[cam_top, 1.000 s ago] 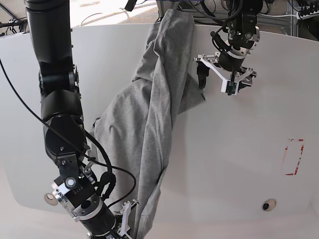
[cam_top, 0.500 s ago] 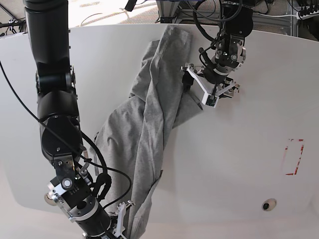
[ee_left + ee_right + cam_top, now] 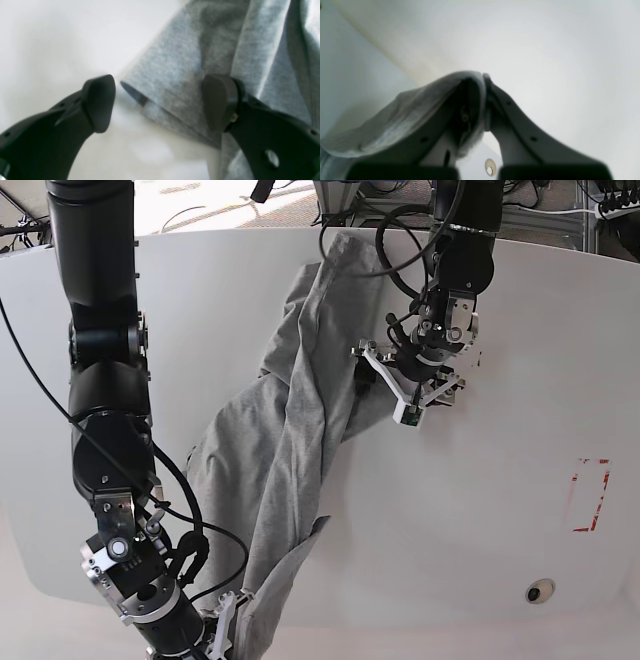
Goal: Fold the T-shirt properly
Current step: 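Lift the shirt with the right gripper and lower the left gripper onto it, then grasp the shirt with the left gripper and stretch it between grippers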
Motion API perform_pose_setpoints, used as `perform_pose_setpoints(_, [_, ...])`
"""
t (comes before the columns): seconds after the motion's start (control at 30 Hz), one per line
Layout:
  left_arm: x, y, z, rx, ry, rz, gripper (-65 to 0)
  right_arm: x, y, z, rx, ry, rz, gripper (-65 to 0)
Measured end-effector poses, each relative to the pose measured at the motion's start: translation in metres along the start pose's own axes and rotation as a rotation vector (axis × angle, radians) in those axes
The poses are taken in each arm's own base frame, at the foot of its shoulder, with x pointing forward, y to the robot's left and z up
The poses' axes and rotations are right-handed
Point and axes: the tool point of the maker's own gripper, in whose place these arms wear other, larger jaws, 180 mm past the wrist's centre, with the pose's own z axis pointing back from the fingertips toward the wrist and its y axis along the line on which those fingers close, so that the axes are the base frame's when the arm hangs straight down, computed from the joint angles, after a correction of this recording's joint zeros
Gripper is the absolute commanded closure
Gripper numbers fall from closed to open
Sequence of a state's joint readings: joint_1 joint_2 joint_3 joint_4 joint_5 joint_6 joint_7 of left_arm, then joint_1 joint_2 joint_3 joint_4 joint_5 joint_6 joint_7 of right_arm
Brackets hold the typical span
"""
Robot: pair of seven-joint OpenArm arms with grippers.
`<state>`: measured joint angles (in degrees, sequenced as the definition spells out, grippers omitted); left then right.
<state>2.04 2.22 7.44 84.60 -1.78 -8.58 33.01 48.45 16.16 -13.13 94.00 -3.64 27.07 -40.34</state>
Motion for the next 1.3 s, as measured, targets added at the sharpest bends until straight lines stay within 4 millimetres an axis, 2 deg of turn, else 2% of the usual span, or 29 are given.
perform_pose_setpoints(0.03, [0.001, 0.001, -0.003, 0.000, 0.000, 0.000, -46.9, 0.000, 0.001, 0.000, 0.001, 0.000, -0.001, 0.0])
perform_pose_setpoints(0.13, [0.001, 0.000, -0.008, 0.001, 0.008, 0.010, -28.3, 0.002, 0.004, -0.001, 0.014, -0.010, -0.007, 0.0])
perform_pose_setpoints(0.23, [0.005, 0.000, -0.012, -0.001, -0.004, 0.013, -4.2, 0.000, 0.002, 0.000, 0.009, -0.005, -0.011, 0.0])
perform_pose_setpoints(0.27, [0.007, 0.000, -0.014, -0.002, -0.005, 0.015, 0.0, -0.002, -0.003, 0.001, -0.002, -0.004, -0.025, 0.0])
perform_pose_setpoints(0.37, [0.004, -0.001, -0.023, -0.021, 0.015, 0.028, -0.3, -0.015, -0.015, 0.003, -0.032, 0.019, -0.064, 0.0])
perform_pose_setpoints(0.53, [0.005, 0.004, -0.021, -0.012, -0.002, 0.047, 0.0, -0.040, -0.029, 0.003, -0.061, 0.068, -0.131, 0.0])
perform_pose_setpoints(0.6, [0.003, 0.014, -0.013, 0.010, 0.019, 0.066, 0.0, -0.049, -0.038, 0.004, -0.081, 0.088, -0.158, 0.0])
perform_pose_setpoints(0.67, [0.005, 0.036, 0.002, 0.070, 0.001, 0.076, 0.0, -0.057, -0.048, 0.007, -0.105, 0.106, -0.177, 0.0])
perform_pose_setpoints(0.8, [0.039, 0.079, 0.031, 0.171, -0.085, -0.007, 0.0, -0.065, -0.076, 0.012, -0.156, 0.155, -0.195, 0.0])
perform_pose_setpoints(0.87, [0.064, 0.087, 0.046, 0.198, -0.155, -0.045, 0.0, -0.062, -0.084, 0.013, -0.171, 0.147, -0.190, 0.0])
perform_pose_setpoints(0.93, [0.100, 0.088, 0.066, 0.204, -0.269, -0.092, 0.0, -0.053, -0.094, 0.014, -0.181, 0.122, -0.184, 0.0])
perform_pose_setpoints(1.03, [0.115, 0.093, 0.078, 0.212, -0.301, -0.147, 0.0, -0.053, -0.110, 0.012, -0.199, 0.136, -0.188, 0.0])
perform_pose_setpoints(1.1, [0.120, 0.108, 0.088, 0.249, -0.302, -0.155, 0.0, -0.056, -0.121, 0.013, -0.220, 0.157, -0.187, 0.0])
perform_pose_setpoints(1.23, [0.147, 0.148, 0.120, 0.369, -0.398, -0.128, 0.0, -0.043, -0.139, 0.011, -0.237, 0.136, -0.198, 0.0])
perform_pose_setpoints(1.3, [0.157, 0.160, 0.128, 0.408, -0.420, -0.122, 0.0, -0.039, -0.148, 0.012, -0.247, 0.130, -0.200, 0.0])
